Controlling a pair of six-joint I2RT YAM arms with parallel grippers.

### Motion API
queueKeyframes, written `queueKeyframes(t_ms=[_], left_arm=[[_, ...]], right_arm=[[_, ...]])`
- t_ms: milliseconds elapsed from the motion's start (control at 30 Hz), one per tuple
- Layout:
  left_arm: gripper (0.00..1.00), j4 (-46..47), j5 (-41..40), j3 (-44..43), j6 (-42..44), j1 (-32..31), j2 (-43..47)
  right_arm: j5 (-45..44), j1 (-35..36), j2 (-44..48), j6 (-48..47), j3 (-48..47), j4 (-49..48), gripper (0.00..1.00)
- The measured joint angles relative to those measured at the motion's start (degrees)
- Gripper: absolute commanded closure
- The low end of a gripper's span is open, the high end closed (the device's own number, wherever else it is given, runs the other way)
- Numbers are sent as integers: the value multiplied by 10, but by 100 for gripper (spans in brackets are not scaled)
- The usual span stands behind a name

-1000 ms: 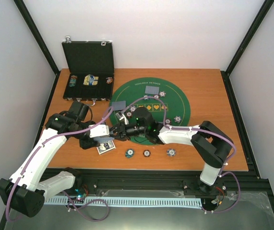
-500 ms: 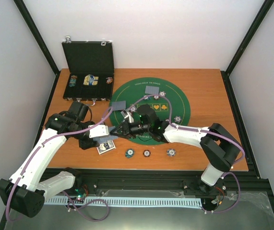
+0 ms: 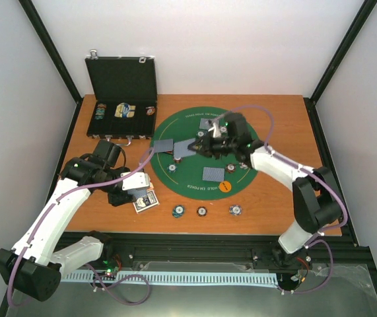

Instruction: Distribute texas hold em gaming equipment

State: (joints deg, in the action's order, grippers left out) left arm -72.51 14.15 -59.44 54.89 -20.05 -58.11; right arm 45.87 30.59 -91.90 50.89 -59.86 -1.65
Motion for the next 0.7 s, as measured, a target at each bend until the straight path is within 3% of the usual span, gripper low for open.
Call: queueKeyframes(t_ms=[233,567,633,700], left_arm=[[84,-5,2,0,0,0,0],[84,-10,7,-4,0,0,-1],[84,-9,7,-4,0,0,-1],[84,-9,7,-4,0,0,-2]], right_arm=[[-27,-111,-130,-107,-196,131,97],[-117,-159,-430,-205,-556,325,96],[-127,-162,-472,-207,-613,349,90],[-133,-163,-508,-206,-663,367,77]])
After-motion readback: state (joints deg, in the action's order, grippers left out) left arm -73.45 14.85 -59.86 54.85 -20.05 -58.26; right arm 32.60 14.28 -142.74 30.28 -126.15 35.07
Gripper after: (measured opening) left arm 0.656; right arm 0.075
